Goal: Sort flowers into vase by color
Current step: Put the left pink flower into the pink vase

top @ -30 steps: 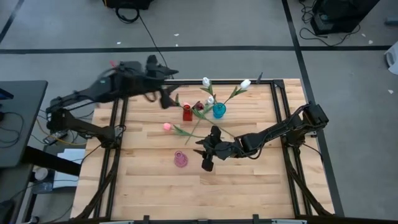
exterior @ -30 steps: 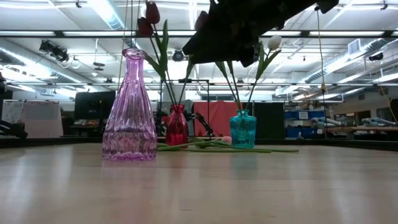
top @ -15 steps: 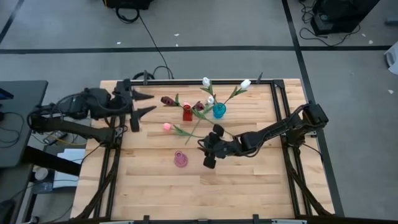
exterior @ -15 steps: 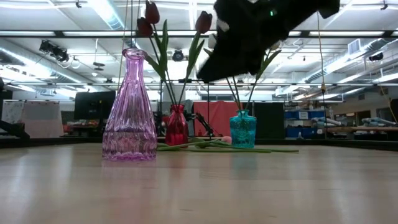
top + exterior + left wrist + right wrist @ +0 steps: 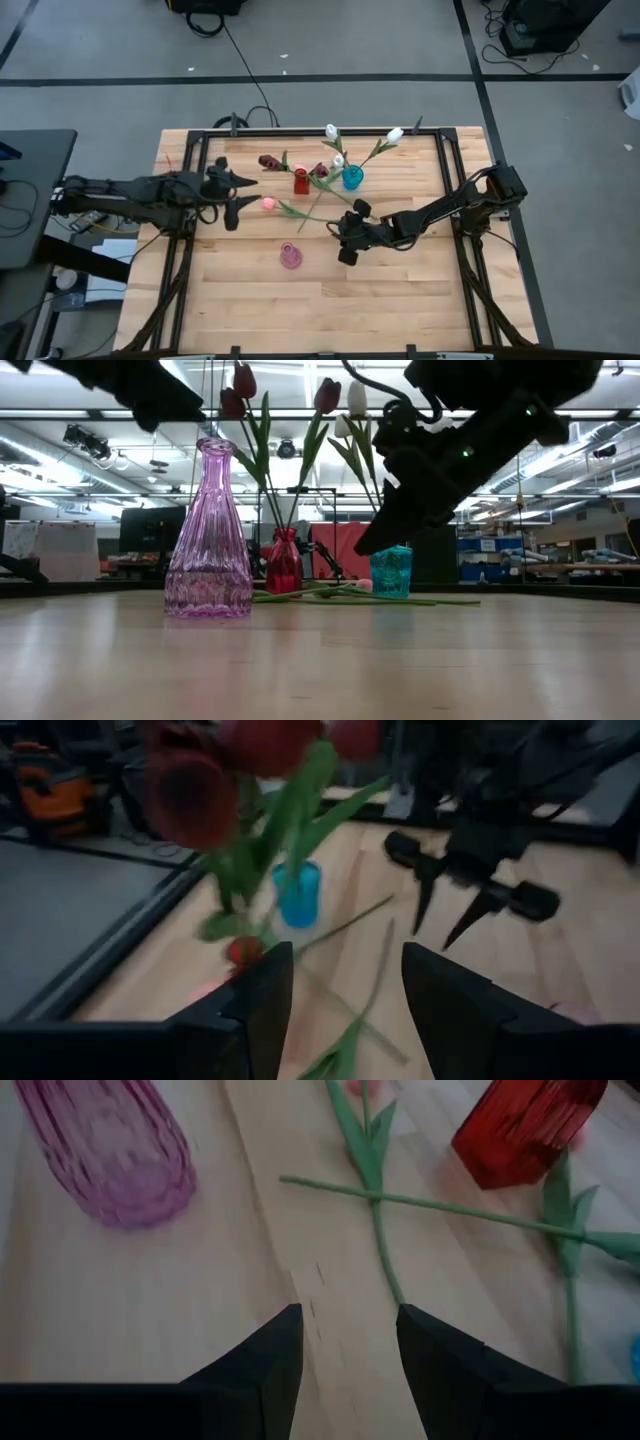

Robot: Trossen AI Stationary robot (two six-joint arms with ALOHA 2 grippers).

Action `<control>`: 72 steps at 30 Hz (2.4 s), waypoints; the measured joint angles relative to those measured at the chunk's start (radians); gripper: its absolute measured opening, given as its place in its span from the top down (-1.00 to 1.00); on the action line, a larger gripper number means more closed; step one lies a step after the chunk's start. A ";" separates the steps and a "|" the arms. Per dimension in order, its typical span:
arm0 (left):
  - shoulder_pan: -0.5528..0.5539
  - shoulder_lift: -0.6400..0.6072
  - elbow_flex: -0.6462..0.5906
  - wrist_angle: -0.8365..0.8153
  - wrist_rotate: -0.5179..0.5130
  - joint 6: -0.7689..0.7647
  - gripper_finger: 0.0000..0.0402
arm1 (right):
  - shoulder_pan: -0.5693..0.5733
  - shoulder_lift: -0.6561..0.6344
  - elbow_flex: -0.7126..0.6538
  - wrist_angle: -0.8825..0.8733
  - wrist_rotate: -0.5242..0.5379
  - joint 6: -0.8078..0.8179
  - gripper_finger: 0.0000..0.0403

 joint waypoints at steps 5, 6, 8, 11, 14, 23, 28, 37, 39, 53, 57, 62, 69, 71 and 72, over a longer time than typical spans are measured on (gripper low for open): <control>0.000 0.008 -0.137 0.165 0.022 -0.040 0.04 | 0.012 0.000 -0.012 0.014 0.023 0.056 0.14; 0.000 0.012 -0.158 0.180 0.022 -0.060 0.04 | 0.016 0.000 -0.007 -0.004 0.029 0.069 0.15; 0.000 0.021 -0.195 0.204 0.023 -0.101 0.04 | 0.023 0.000 -0.001 0.002 0.050 0.093 0.16; 0.000 0.042 -0.236 0.220 0.026 -0.164 0.04 | 0.030 0.008 0.000 0.009 0.075 0.101 0.17; -0.012 0.062 -0.280 0.268 0.033 -0.187 0.04 | 0.035 0.034 0.000 0.005 0.077 0.081 0.18; -0.075 0.069 -0.402 0.487 -0.023 -0.183 0.04 | 0.001 0.098 -0.002 -0.103 0.143 0.053 0.18; -0.086 0.069 -0.448 0.525 -0.023 -0.202 0.04 | -0.057 0.098 -0.002 -0.109 0.060 0.045 0.18; -0.127 0.069 -0.493 0.590 -0.022 -0.216 0.04 | -0.122 0.093 -0.046 -0.076 -0.043 0.036 0.18; -0.135 0.069 -0.493 0.591 -0.021 -0.215 0.04 | -0.126 0.092 -0.061 -0.069 -0.061 0.057 0.20; -0.170 0.069 -0.493 0.653 0.026 -0.218 0.04 | -0.083 0.073 -0.066 -0.098 -0.247 0.178 0.95; -0.170 0.071 -0.493 0.658 0.033 -0.239 0.04 | -0.042 0.021 -0.055 -0.149 -0.281 0.219 0.98; -0.170 0.071 -0.493 0.691 0.058 -0.241 0.04 | 0.026 -0.099 -0.035 -0.200 -0.279 0.226 0.99; -0.170 0.071 -0.492 0.703 0.071 -0.234 0.04 | 0.154 -0.246 -0.034 -0.482 -0.274 0.375 0.99; -0.170 0.071 -0.492 0.703 0.071 -0.225 0.04 | 0.190 -0.272 -0.034 -0.578 -0.243 0.425 0.99; -0.170 0.071 -0.492 0.703 0.070 -0.224 0.04 | 0.205 -0.286 -0.035 -0.609 -0.220 0.447 0.99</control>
